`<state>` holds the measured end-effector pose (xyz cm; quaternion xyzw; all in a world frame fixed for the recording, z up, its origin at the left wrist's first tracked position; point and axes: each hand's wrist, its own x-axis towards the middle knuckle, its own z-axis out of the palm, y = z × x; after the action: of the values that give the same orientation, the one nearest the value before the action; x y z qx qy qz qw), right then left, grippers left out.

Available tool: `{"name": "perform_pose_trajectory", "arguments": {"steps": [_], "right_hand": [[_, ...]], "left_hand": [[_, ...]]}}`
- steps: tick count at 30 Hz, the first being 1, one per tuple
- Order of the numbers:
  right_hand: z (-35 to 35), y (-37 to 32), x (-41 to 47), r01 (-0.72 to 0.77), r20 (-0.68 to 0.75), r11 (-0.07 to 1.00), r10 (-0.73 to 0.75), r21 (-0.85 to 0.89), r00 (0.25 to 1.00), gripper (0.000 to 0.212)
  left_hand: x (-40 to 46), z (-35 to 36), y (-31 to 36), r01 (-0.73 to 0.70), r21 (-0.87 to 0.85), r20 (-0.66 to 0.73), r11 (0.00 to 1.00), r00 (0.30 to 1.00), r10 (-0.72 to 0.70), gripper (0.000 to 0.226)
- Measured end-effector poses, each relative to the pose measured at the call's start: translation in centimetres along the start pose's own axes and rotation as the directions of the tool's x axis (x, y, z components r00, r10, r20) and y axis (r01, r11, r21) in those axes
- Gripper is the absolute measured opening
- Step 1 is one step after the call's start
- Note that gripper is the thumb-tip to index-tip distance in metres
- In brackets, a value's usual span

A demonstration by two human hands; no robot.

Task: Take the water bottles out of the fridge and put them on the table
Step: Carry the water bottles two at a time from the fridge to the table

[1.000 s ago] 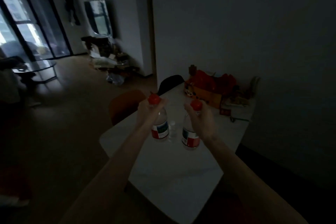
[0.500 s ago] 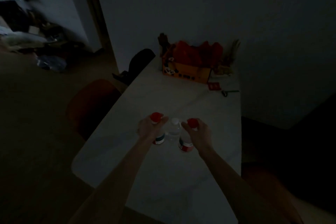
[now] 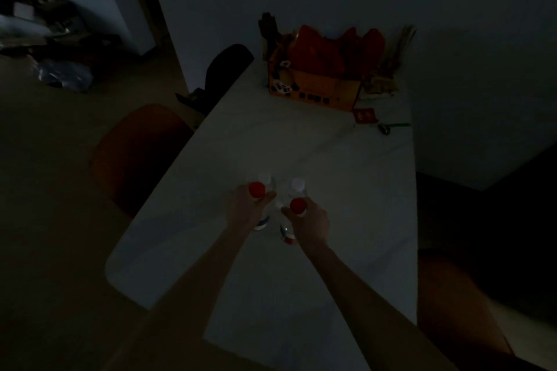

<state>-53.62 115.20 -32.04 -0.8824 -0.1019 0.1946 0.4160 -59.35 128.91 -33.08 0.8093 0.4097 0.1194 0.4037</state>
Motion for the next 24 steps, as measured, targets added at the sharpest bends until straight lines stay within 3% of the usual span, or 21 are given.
{"name": "perform_pose_trajectory", "arguments": {"steps": [7, 12, 17, 20, 24], "right_hand": [[1.7, 0.3, 1.3, -0.018, 0.002, 0.999, 0.018, -0.048, 1.000, 0.039], [2.7, 0.4, 1.9, 0.023, -0.022, 0.994, -0.025, -0.111, 0.999, 0.036], [2.6, 0.9, 2.0, 0.041, -0.025, 0.989, -0.045, -0.140, 0.999, 0.053], [2.5, 1.4, 2.2, 0.039, -0.021, 0.988, -0.043, -0.148, 0.999, 0.054], [2.6, 1.6, 2.3, 0.030, -0.016, 0.990, -0.032, -0.137, 0.999, 0.059]], "left_hand": [[0.4, 1.0, -0.8, 0.045, -0.001, 0.000, 0.999, 0.999, -0.045, 0.046], [0.7, 1.7, -1.4, 0.016, -0.004, -0.027, 1.000, 1.000, -0.016, 0.049], [0.4, 1.4, -1.1, 0.049, 0.035, -0.040, 0.998, 0.998, -0.048, 0.034], [0.6, 1.4, -1.0, 0.075, 0.070, -0.004, 0.995, 0.997, -0.075, 0.037], [0.4, 1.2, -1.3, 0.126, -0.018, 0.060, 0.992, 0.990, -0.125, 0.029]]}}
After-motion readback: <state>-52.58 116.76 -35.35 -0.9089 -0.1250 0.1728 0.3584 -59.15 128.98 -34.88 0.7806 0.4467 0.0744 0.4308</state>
